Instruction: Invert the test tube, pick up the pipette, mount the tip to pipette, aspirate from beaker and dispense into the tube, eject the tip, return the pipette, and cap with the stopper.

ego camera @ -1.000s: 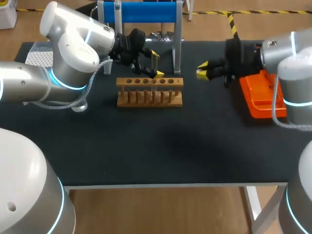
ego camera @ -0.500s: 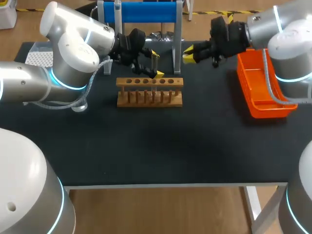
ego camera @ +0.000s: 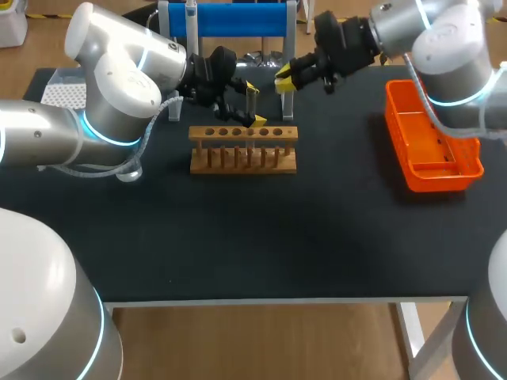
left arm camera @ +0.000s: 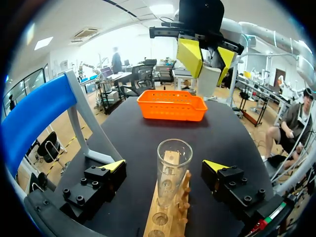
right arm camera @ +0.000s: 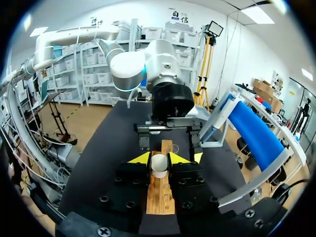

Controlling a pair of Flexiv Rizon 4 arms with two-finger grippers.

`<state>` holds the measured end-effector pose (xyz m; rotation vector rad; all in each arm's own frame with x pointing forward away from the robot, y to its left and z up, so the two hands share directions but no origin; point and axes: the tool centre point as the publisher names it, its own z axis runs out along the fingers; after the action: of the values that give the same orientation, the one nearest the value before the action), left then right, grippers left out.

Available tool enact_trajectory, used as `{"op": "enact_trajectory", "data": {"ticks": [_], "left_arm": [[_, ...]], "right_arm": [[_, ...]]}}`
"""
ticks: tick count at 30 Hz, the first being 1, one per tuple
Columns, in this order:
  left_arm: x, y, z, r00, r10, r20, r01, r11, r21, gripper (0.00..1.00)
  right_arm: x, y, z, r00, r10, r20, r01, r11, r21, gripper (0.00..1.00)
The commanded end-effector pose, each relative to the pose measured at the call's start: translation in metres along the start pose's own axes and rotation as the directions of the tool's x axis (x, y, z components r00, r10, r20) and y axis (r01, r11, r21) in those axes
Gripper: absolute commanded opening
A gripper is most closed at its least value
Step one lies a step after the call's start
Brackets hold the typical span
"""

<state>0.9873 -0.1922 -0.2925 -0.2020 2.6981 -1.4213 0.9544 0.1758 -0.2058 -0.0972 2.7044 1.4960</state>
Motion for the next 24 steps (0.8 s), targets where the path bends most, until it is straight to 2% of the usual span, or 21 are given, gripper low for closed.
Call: {"op": "enact_trajectory", "data": {"ticks": [1, 24], "left_arm": [[-0.001, -0.001, 0.000, 1.000, -0.001, -0.003, 0.001, 1.000, -0.004, 1.00], [-0.001, -0.001, 0.000, 1.000, -0.001, -0.003, 0.001, 1.000, -0.004, 1.00]], "right_arm": [[-0.008, 0.005, 0.007, 0.998, 0.001, -0.055, 0.000, 1.000, 0.009, 0.00], [-0.016, 0.020, 0.036, 0.995, -0.014, -0.100, 0.018, 0.999, 0.043, 0.00]]}}
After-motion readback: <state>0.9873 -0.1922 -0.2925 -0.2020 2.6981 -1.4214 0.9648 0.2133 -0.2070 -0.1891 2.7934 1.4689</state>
